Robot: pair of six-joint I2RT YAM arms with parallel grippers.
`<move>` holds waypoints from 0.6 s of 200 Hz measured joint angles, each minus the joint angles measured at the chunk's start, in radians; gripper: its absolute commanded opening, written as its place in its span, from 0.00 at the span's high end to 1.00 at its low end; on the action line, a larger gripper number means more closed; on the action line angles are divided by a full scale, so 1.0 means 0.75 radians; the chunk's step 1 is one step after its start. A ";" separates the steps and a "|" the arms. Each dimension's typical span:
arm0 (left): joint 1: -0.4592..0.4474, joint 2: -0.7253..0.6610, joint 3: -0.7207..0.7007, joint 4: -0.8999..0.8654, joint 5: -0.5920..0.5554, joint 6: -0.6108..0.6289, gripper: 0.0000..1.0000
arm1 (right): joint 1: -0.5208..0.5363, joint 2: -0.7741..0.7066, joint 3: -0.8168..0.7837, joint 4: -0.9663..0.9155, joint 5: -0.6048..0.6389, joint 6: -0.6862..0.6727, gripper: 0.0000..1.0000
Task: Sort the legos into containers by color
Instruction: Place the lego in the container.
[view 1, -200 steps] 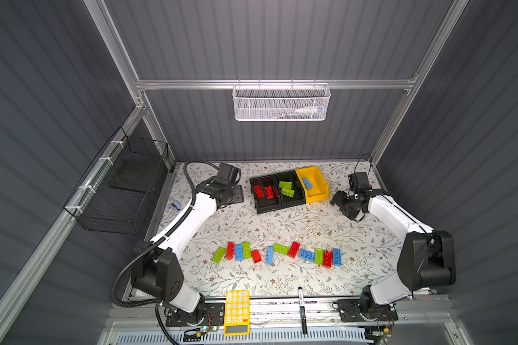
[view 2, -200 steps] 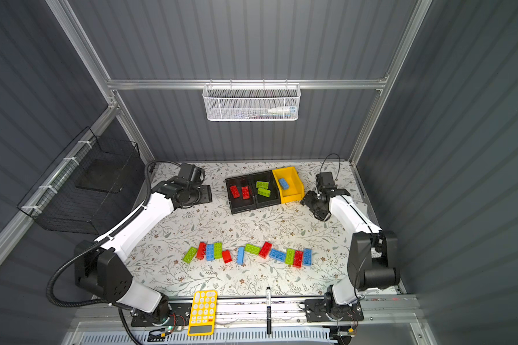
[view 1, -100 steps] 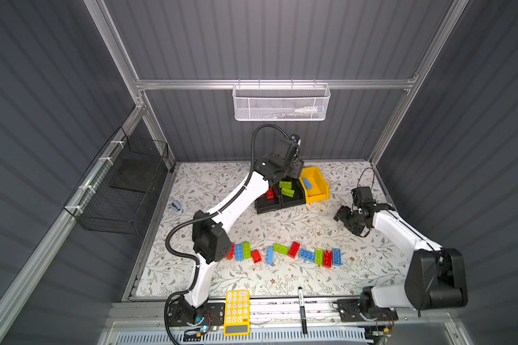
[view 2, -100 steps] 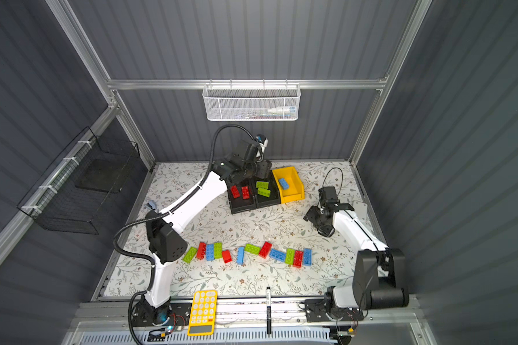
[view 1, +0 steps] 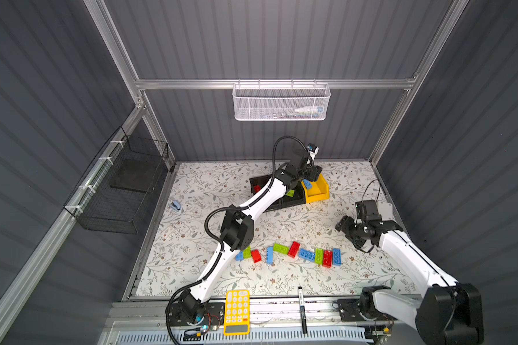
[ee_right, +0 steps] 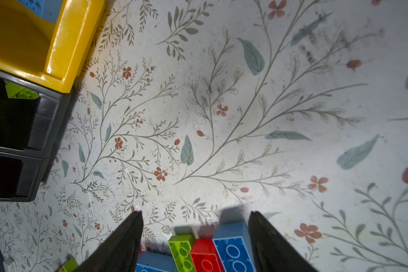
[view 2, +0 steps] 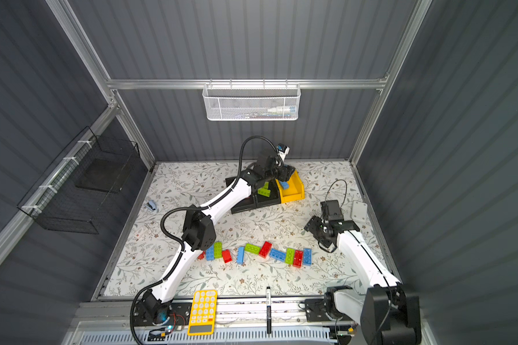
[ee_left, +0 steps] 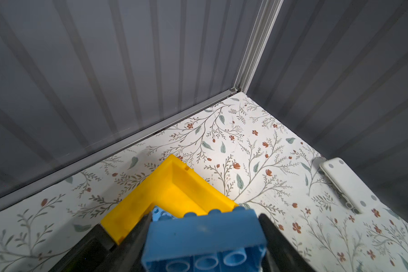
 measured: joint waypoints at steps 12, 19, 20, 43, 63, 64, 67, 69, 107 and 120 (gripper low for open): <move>0.000 0.040 0.002 0.043 0.003 -0.009 0.51 | 0.011 -0.035 -0.032 -0.001 -0.005 0.010 0.27; 0.000 0.062 0.005 0.067 0.003 -0.011 0.51 | 0.021 -0.058 -0.049 -0.002 -0.007 0.015 0.27; 0.000 0.066 0.007 0.071 0.003 -0.012 0.51 | 0.022 -0.061 -0.051 -0.003 -0.007 0.016 0.27; 0.000 0.144 0.045 0.123 0.003 -0.026 0.46 | 0.053 -0.131 -0.102 -0.021 -0.008 0.039 0.26; 0.000 0.172 0.047 0.147 0.003 -0.040 0.33 | 0.060 -0.182 -0.132 -0.050 0.007 0.050 0.25; 0.000 0.173 0.047 0.147 0.002 -0.041 0.32 | 0.060 -0.184 -0.132 -0.052 0.008 0.051 0.25; 0.000 0.174 0.047 0.148 0.002 -0.044 0.30 | 0.060 -0.187 -0.133 -0.057 0.014 0.054 0.25; 0.000 0.174 0.047 0.148 0.002 -0.044 0.29 | 0.060 -0.189 -0.133 -0.061 0.019 0.055 0.25; 0.000 0.174 0.045 0.178 -0.018 -0.048 0.11 | 0.058 -0.151 -0.037 -0.111 0.083 0.058 0.22; 0.000 0.173 0.031 0.184 -0.033 -0.044 0.08 | 0.053 -0.129 0.016 -0.110 0.096 0.054 0.20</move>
